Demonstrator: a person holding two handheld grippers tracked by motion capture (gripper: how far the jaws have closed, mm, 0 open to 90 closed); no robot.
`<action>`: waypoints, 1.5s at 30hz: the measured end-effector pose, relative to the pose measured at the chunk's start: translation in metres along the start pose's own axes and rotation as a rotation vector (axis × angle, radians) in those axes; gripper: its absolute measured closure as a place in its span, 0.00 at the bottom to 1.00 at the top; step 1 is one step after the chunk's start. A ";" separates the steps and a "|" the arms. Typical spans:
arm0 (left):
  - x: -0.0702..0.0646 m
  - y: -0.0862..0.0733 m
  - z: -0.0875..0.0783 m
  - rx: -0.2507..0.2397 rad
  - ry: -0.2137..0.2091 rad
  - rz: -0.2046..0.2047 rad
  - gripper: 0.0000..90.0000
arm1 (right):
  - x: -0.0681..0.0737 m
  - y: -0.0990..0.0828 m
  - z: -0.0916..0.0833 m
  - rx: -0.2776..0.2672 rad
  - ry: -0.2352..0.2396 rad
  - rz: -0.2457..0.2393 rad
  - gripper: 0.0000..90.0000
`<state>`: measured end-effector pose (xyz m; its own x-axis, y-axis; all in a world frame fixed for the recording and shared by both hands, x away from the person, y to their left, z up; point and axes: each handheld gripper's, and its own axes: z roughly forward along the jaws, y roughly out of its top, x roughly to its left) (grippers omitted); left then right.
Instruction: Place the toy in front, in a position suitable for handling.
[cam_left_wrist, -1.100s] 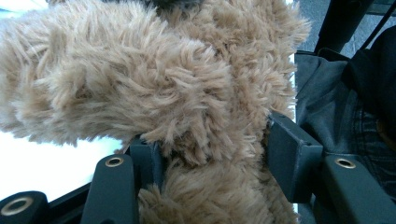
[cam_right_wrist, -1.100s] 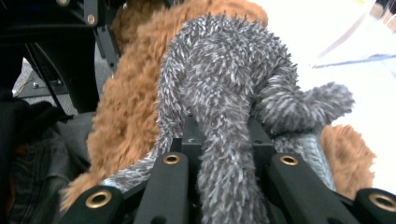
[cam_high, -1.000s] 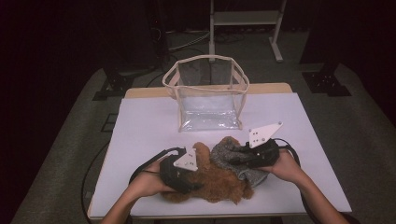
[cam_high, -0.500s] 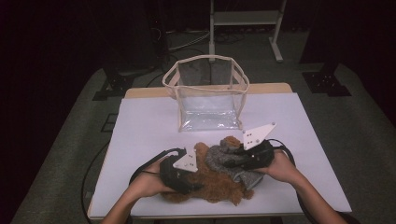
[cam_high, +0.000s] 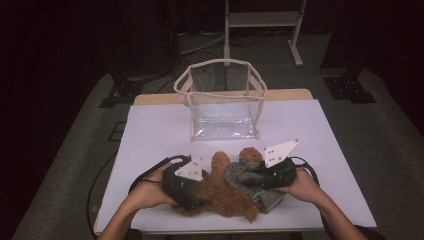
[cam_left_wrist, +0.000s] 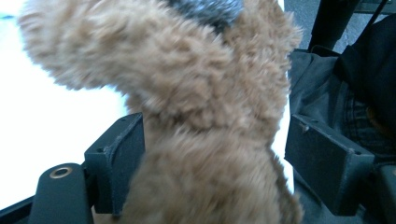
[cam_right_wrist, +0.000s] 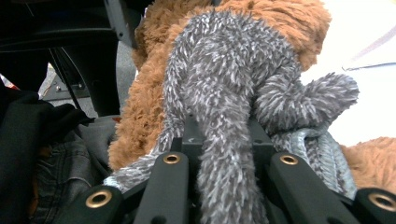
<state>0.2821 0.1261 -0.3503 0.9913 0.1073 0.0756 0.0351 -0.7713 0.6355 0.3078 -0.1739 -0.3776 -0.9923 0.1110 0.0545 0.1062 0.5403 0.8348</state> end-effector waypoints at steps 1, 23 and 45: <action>0.001 -0.002 -0.001 -0.006 0.000 -0.008 0.20 | 0.000 0.000 0.000 0.000 0.000 -0.001 0.83; 0.017 -0.053 -0.003 -0.041 -0.012 -0.136 0.13 | -0.002 -0.001 -0.002 0.007 -0.012 0.005 0.83; 0.006 -0.031 0.021 -0.097 0.029 -0.048 0.38 | -0.010 -0.008 -0.030 -0.016 -0.035 0.056 0.83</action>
<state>0.2901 0.1373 -0.3853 0.9847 0.1617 0.0646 0.0684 -0.7006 0.7103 0.3145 -0.2044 -0.3681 -0.9820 0.1701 0.0822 0.1602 0.5191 0.8395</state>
